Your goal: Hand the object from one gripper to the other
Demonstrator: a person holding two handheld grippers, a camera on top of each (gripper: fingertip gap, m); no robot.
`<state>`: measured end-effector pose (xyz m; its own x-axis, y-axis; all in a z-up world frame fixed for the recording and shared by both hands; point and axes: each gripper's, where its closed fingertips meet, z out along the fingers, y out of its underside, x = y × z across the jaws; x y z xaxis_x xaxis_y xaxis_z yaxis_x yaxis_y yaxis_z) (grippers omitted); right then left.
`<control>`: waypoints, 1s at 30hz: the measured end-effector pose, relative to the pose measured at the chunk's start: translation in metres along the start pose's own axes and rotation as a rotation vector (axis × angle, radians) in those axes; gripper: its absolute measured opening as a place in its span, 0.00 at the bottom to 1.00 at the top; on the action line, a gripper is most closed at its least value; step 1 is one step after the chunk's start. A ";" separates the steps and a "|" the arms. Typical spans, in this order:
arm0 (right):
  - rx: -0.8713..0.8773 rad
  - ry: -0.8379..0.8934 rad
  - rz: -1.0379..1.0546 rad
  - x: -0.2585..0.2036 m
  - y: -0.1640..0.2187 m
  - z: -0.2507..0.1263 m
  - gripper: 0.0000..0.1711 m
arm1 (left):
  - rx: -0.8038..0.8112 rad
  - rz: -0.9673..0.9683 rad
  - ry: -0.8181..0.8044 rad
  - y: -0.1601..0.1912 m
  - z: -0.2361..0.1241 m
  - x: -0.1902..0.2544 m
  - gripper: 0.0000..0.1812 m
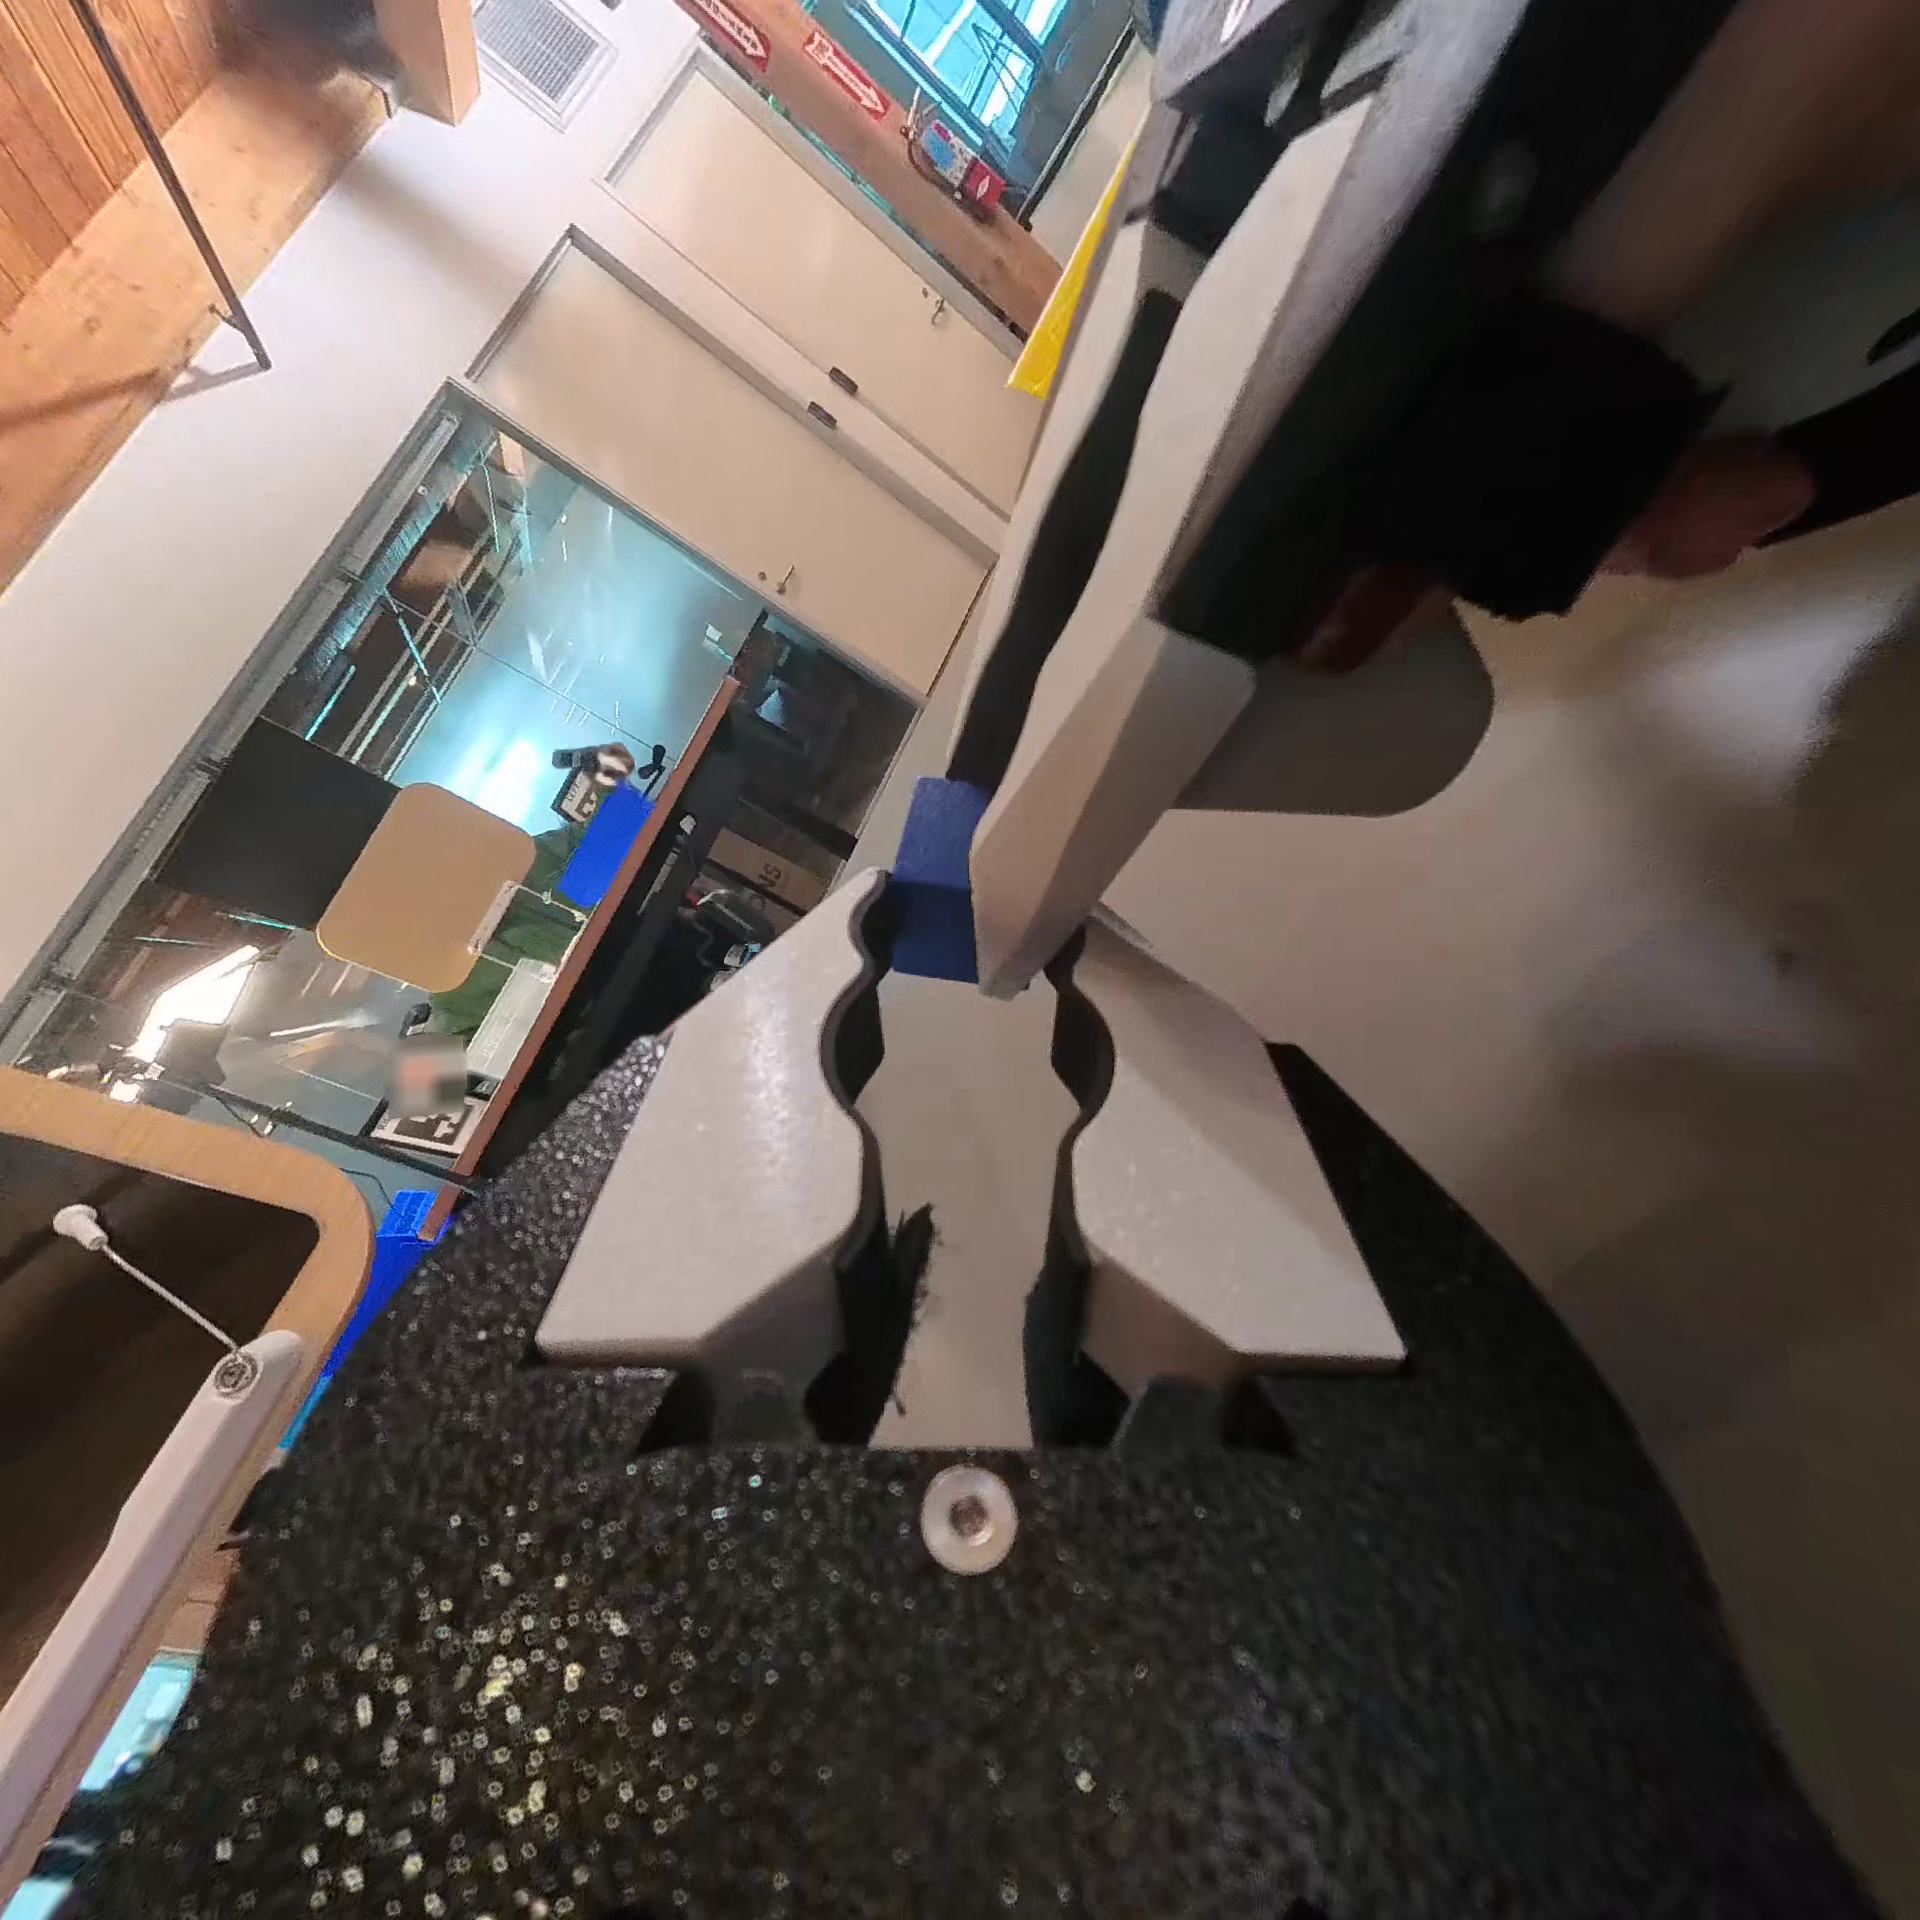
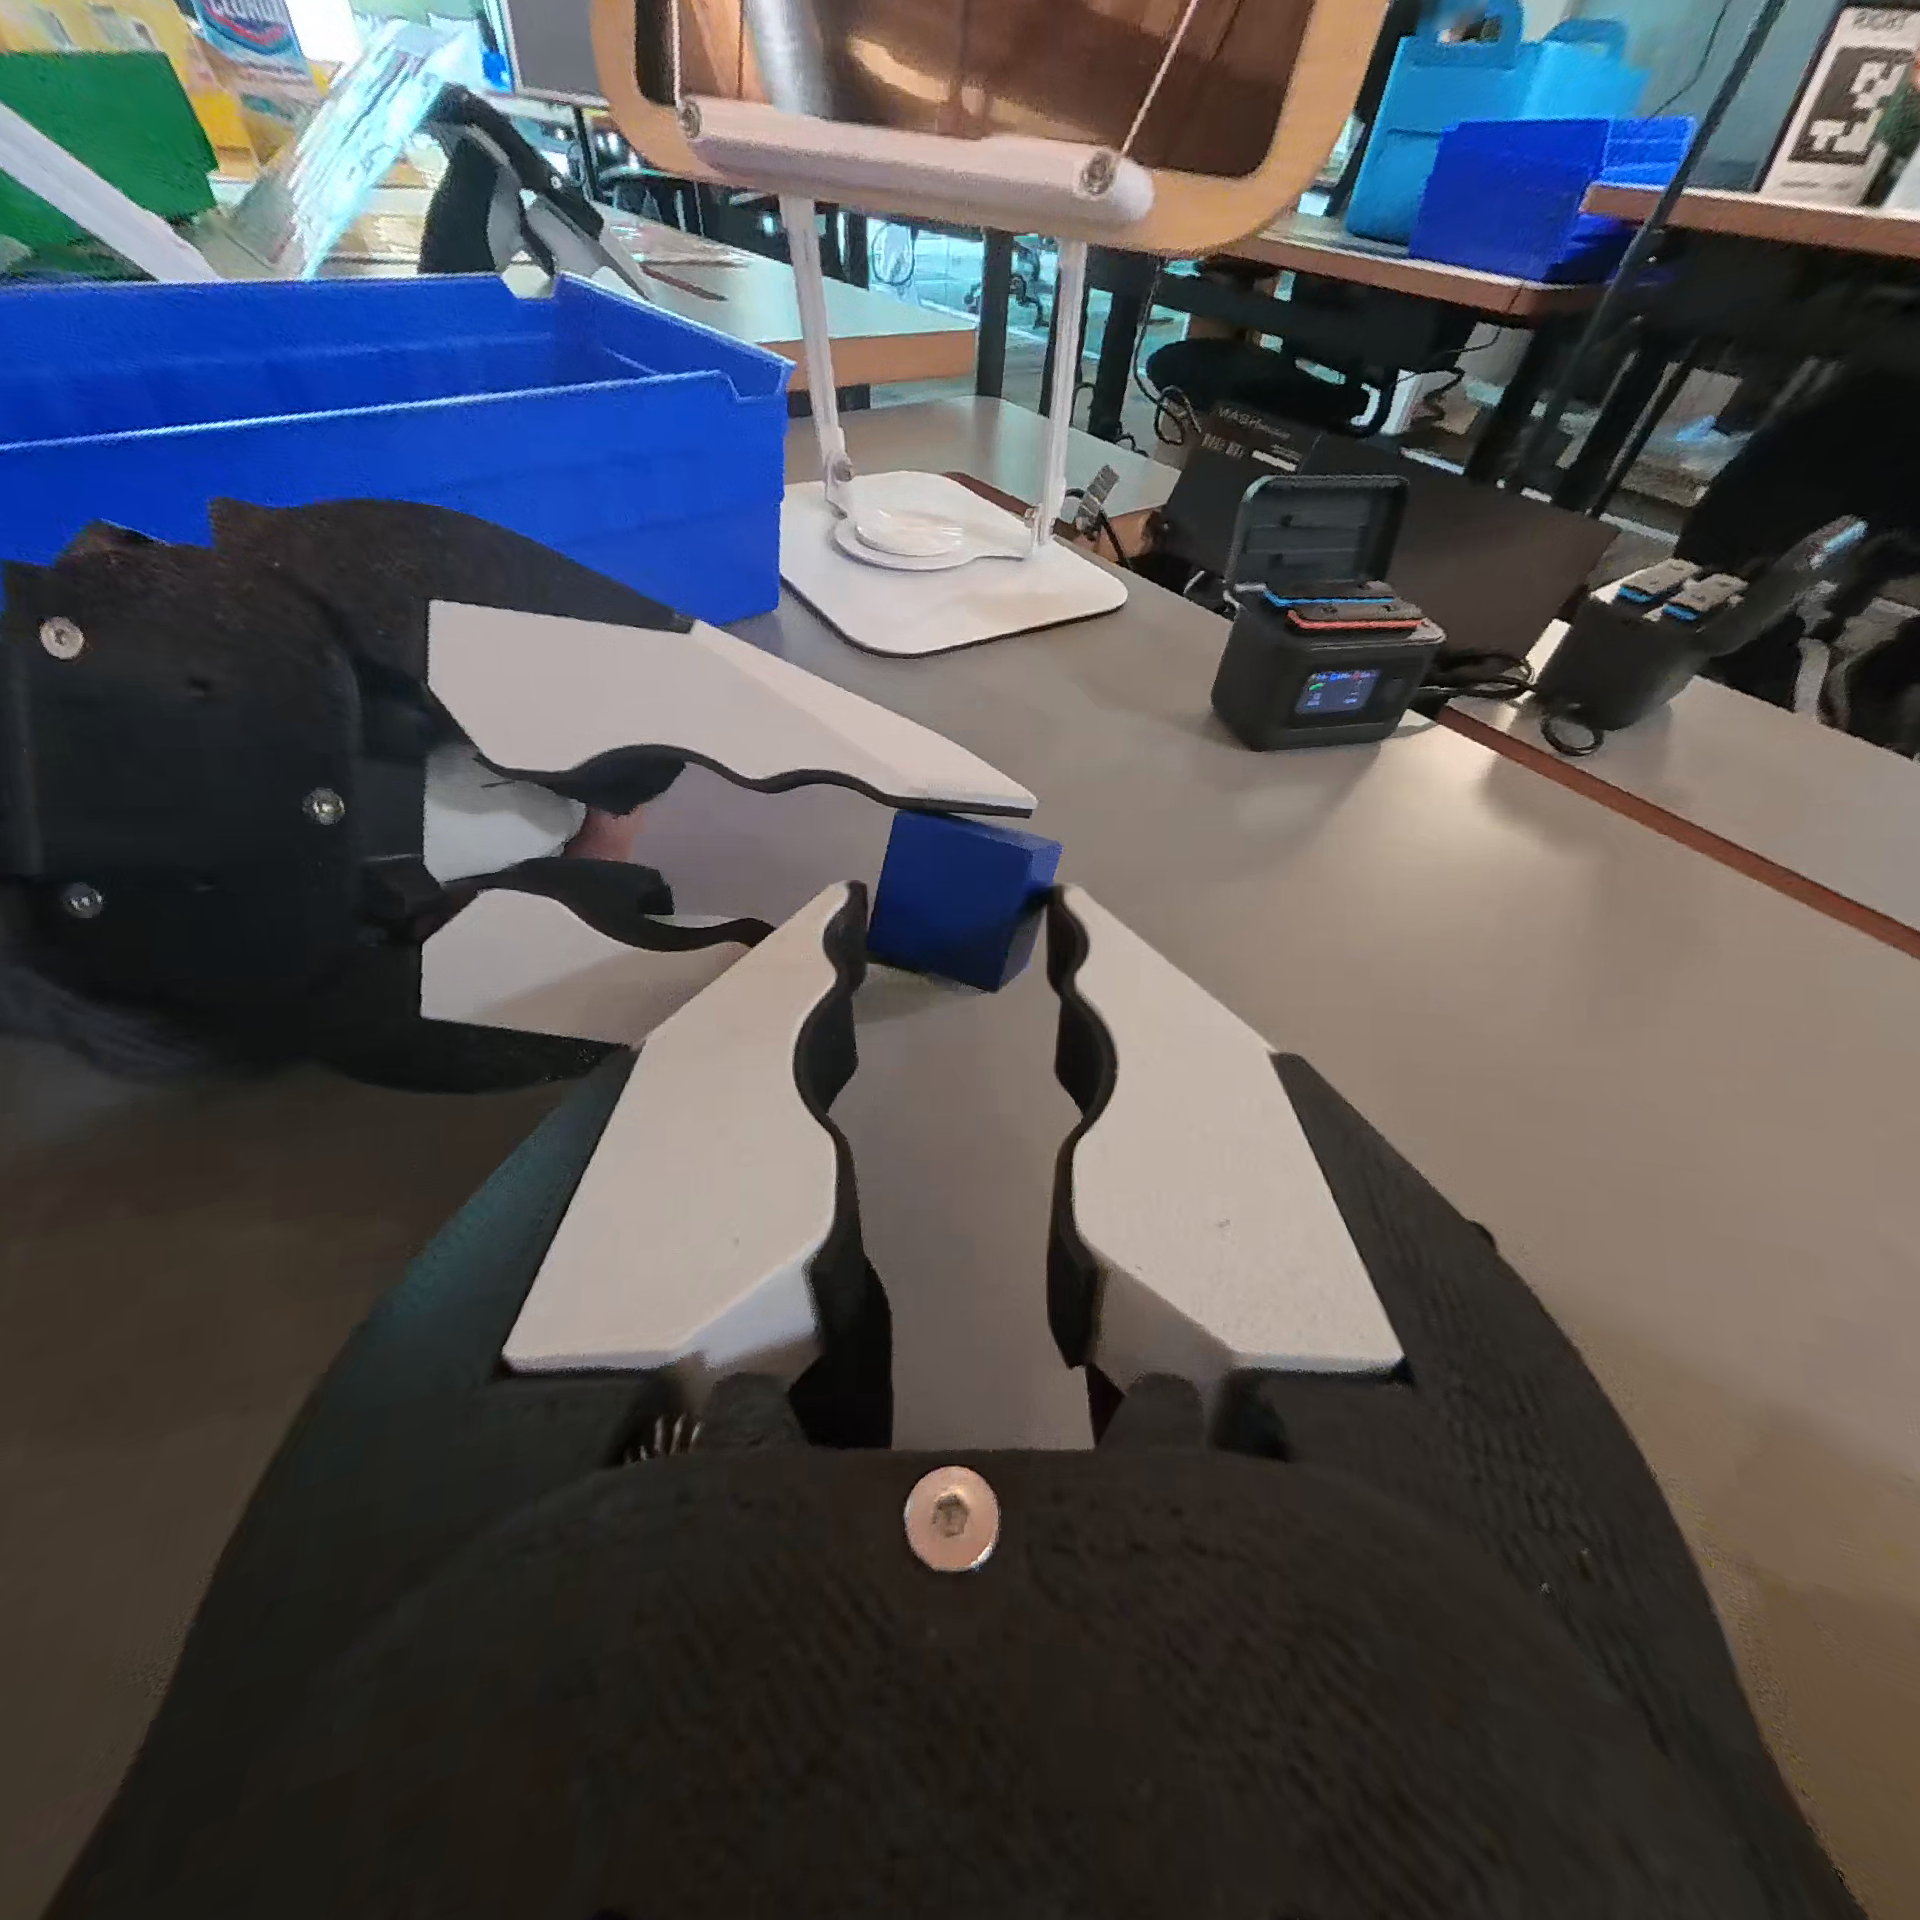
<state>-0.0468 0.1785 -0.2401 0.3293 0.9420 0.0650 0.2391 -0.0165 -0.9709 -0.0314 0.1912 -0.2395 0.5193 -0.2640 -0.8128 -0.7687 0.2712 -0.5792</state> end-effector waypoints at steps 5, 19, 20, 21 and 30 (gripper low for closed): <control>0.011 -0.168 0.138 -0.007 -0.002 -0.004 0.18 | 0.168 -0.074 0.050 -0.010 -0.009 0.001 0.14; 0.100 -0.716 0.783 -0.025 -0.020 -0.027 0.15 | 0.287 -0.284 0.141 -0.026 -0.017 -0.003 0.15; 0.103 -0.622 0.718 -0.017 -0.016 -0.022 0.18 | 0.228 -0.300 0.118 -0.017 -0.012 -0.006 0.14; 0.098 -0.529 0.645 -0.011 -0.013 -0.017 0.24 | 0.167 -0.314 0.106 -0.009 -0.008 -0.007 0.14; 0.014 -0.034 0.103 -0.002 0.000 0.000 0.31 | -0.064 -0.087 0.029 0.012 0.002 -0.001 0.14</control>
<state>-0.0474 0.1764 -0.2398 0.3207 0.9462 -0.0432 0.1921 -0.1096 -0.9752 -0.0399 0.1966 -0.2461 0.5745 -0.3107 -0.7572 -0.7441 0.1871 -0.6414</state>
